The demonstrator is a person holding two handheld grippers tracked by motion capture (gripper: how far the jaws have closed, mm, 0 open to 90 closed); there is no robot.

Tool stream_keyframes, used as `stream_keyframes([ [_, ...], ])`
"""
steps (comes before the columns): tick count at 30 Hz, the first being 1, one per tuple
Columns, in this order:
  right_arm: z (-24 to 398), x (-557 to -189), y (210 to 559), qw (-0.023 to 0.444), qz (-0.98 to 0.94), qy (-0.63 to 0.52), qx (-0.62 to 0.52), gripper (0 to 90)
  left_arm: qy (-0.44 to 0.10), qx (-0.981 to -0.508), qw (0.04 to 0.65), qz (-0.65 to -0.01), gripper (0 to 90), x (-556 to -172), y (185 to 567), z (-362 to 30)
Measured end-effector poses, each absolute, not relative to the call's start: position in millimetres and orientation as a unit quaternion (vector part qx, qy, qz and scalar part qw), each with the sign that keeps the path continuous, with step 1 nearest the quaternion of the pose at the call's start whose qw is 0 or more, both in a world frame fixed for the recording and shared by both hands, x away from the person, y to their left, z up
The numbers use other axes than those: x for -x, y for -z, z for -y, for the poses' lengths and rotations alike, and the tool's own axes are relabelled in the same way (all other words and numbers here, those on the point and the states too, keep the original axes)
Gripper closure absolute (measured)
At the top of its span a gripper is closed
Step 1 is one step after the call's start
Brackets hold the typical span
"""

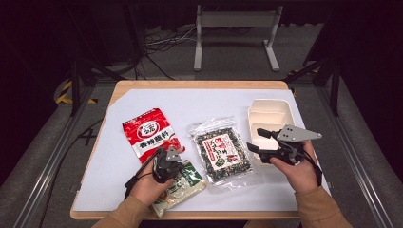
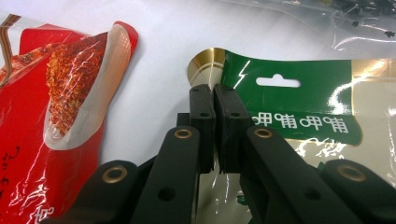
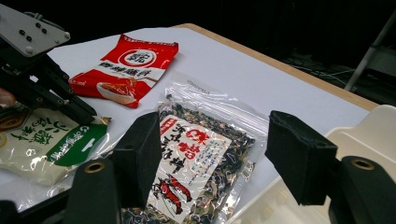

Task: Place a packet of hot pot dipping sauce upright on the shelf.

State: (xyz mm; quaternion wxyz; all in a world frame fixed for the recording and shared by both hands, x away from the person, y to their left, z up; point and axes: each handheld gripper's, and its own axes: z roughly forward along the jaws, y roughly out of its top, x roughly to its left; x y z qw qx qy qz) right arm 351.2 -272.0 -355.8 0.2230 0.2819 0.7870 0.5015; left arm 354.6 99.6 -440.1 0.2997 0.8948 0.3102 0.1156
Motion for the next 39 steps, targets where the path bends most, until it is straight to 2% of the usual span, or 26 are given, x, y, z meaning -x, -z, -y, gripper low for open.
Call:
stream_keyframes([
  [4, 272.7, -351.1, 355.5, 0.225, -0.786, -0.503, -0.28, 36.5, -0.117, -0.896, 0.298, -0.307, 88.6, -355.1, 439.2, -100.0],
  [15, 273.0, -351.0, 355.0, 0.225, -0.787, -0.501, -0.28, 36.9, -0.081, -0.891, 0.323, -0.309, 89.2, -357.8, 422.5, -113.4],
  [30, 268.7, -348.7, 353.4, 0.221, -0.788, -0.503, -0.277, 36.8, -0.095, -0.88, 0.356, -0.299, 89.4, -343.1, 388.5, -133.8],
  [39, 264.7, -346.2, 351.4, 0.22, -0.789, -0.505, -0.271, 36.7, -0.102, -0.855, 0.411, -0.298, 89.6, -334.1, 364.1, -147.2],
])
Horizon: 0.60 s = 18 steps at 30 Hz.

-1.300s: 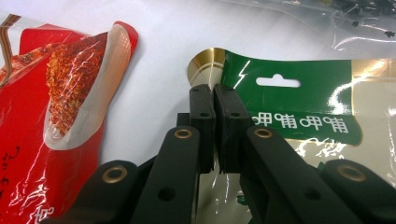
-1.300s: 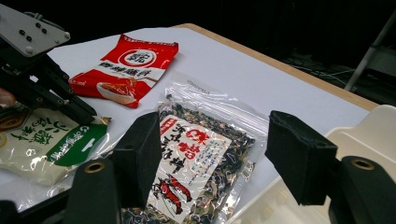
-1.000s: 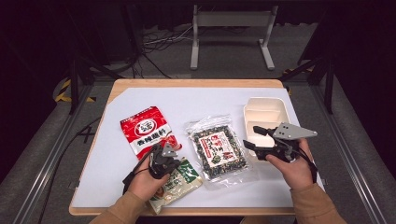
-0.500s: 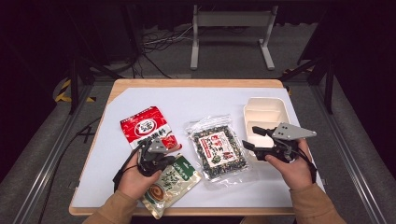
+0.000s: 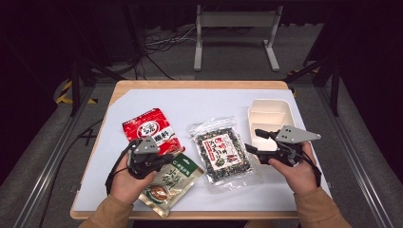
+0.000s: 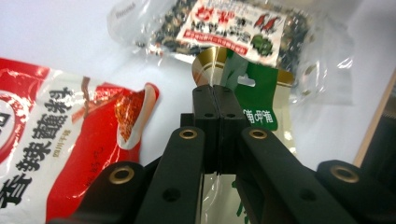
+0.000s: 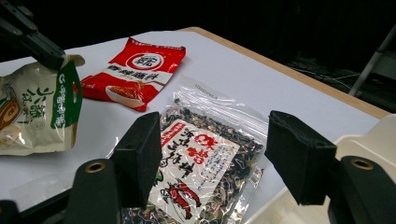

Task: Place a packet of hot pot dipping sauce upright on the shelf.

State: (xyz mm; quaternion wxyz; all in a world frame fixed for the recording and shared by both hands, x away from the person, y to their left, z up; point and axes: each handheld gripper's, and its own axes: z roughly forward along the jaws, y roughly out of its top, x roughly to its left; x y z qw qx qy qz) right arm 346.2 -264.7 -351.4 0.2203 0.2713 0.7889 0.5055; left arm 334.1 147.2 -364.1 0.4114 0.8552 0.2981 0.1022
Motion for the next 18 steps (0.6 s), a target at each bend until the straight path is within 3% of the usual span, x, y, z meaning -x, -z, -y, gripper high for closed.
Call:
stream_keyframes([
  [8, 259.1, -342.4, 348.0, 0.219, -0.79, -0.509, -0.262, 36.7, -0.113, -0.839, 0.449, -0.286, 89.7, -326.1, 344.0, -154.1],
  [18, 250.4, -339.1, 346.4, 0.209, -0.793, -0.513, -0.252, 36.7, -0.174, -0.797, 0.505, -0.282, 89.8, -313.4, 324.7, -161.0],
])
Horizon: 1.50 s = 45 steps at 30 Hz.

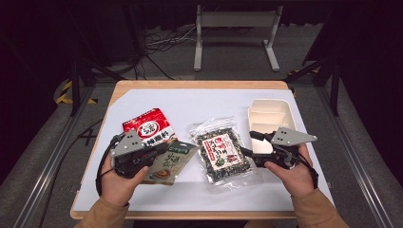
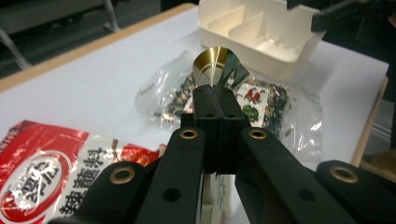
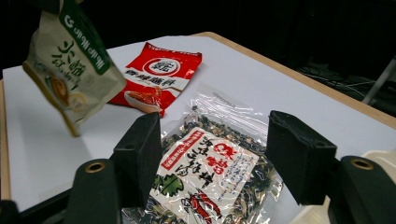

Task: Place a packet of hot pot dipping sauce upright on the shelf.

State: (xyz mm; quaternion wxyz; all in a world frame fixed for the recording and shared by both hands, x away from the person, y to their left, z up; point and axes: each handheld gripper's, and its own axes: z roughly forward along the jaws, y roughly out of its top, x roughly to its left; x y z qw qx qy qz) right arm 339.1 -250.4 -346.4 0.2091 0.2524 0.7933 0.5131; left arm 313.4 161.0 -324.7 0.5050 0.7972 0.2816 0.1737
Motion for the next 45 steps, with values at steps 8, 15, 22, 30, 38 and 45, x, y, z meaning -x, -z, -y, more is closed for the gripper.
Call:
stream_keyframes([
  [8, 241.3, -337.7, 345.6, 0.194, -0.803, -0.509, -0.241, 39.8, -0.181, -0.772, 0.537, -0.288, 89.8, -312.3, 321.5, -164.8],
  [15, 226.5, -335.8, 340.0, 0.163, -0.813, -0.515, -0.217, 46.2, -0.183, -0.763, 0.553, -0.28, 89.8, -310.7, 318.7, -163.2],
  [22, 207.6, -337.3, 323.0, 0.136, -0.83, -0.511, -0.176, 48.1, -0.167, -0.768, 0.557, -0.27, 89.8, -309.6, 317.9, -158.7],
  [30, 195.9, -339.7, 310.8, 0.111, -0.832, -0.522, -0.152, 52.5, -0.159, -0.774, 0.556, -0.257, 89.7, -304.9, 316.4, -151.7],
  [38, 178.0, -343.7, 307.9, 0.09, -0.848, -0.507, -0.122, 52.6, -0.155, -0.777, 0.558, -0.245, 89.7, -301.7, 315.8, -146.3],
  [45, 163.5, -346.5, 311.1, 0.081, -0.858, -0.496, -0.106, 46.5, -0.149, -0.782, 0.559, -0.23, 89.7, -298.6, 315.5, -141.5],
])
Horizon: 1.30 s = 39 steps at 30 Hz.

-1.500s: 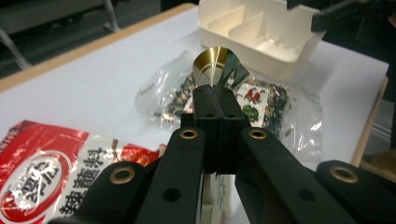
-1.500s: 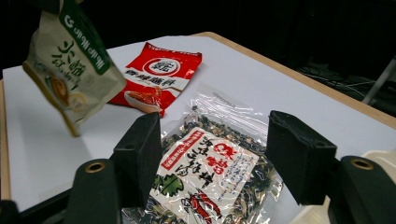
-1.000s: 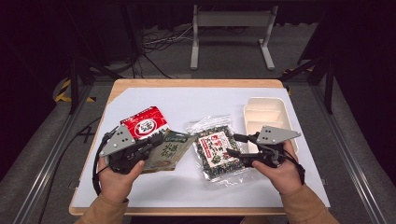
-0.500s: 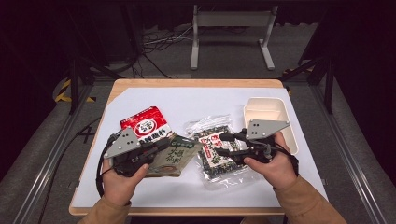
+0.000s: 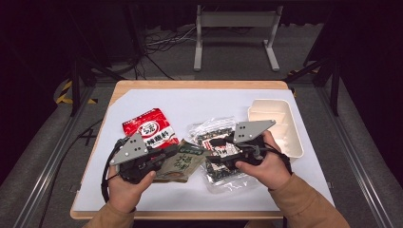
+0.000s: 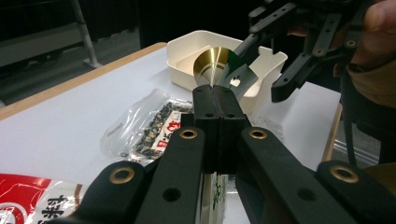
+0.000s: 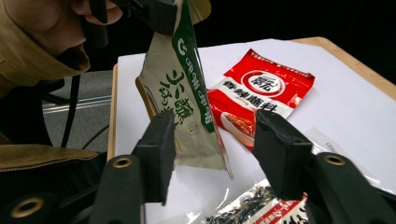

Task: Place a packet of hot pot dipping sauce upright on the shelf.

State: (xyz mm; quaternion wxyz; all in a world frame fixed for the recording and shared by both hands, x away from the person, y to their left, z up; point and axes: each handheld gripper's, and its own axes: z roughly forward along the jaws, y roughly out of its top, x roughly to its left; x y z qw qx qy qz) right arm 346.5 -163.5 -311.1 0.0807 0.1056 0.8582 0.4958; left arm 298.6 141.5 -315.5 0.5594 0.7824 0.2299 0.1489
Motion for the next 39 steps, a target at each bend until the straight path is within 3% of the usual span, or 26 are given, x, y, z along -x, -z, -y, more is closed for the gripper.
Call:
stream_keyframes([
  [17, 137.6, -352.0, 328.4, 0.047, -0.882, -0.46, -0.086, 54.8, -0.135, -0.792, 0.558, -0.208, 89.7, -294.0, 316.7, -130.7],
  [20, 135.0, -353.2, 330.9, 0.043, -0.887, -0.453, -0.082, 58.7, -0.134, -0.792, 0.558, -0.206, 89.6, -293.9, 317.0, -130.2],
  [29, 133.3, -352.8, 331.7, 0.021, -0.901, -0.428, -0.072, 84.0, -0.135, -0.794, 0.554, -0.209, 89.5, -295.6, 319.5, -129.4],
  [39, 135.3, -352.0, 326.7, 0.025, -0.9, -0.428, -0.078, 89.0, -0.134, -0.789, 0.559, -0.217, 89.1, -297.4, 320.7, -131.8],
])
